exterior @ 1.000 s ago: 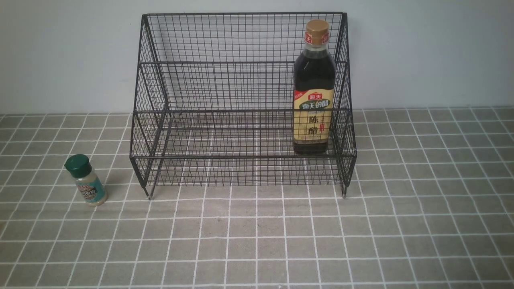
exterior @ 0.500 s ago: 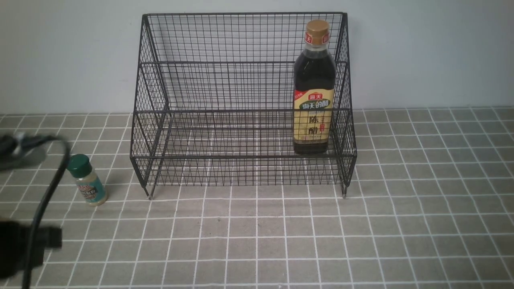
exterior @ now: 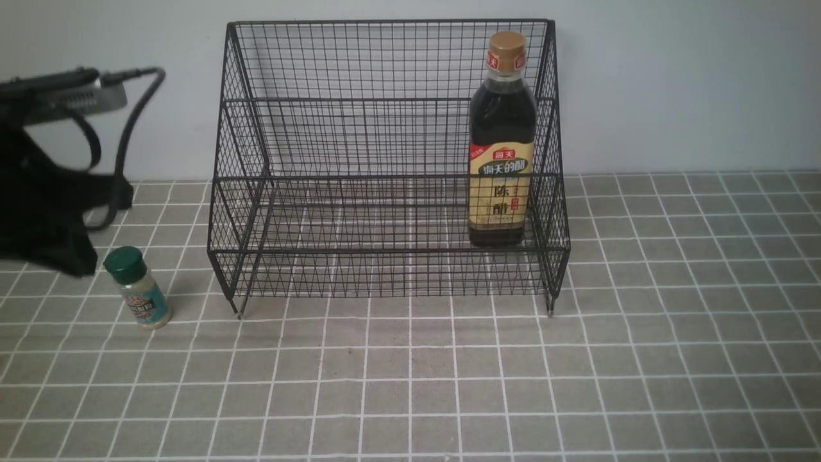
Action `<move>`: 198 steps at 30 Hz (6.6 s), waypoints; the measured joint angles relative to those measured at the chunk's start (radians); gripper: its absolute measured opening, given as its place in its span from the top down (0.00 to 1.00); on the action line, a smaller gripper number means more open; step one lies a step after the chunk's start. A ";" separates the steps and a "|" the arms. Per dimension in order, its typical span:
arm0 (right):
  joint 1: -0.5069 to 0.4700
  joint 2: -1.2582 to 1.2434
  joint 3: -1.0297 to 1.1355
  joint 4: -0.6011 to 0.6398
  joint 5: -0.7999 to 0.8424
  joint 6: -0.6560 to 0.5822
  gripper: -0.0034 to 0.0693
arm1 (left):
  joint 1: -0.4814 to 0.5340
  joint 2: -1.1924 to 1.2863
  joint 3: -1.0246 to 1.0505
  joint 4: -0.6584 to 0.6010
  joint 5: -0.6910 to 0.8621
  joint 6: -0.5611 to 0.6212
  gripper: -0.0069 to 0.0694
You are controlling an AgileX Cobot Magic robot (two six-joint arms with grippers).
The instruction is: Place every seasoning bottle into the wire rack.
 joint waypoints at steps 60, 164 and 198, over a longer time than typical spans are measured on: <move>0.000 0.000 0.000 0.000 0.000 0.000 0.97 | -0.093 0.099 -0.365 0.147 0.017 0.105 0.48; 0.000 0.000 0.000 -0.004 0.000 0.000 0.97 | -0.329 -1.316 0.727 0.081 -0.462 0.036 0.92; 0.000 0.000 0.000 -0.004 0.001 0.000 0.97 | -0.140 -1.568 1.405 0.112 -0.828 0.113 0.92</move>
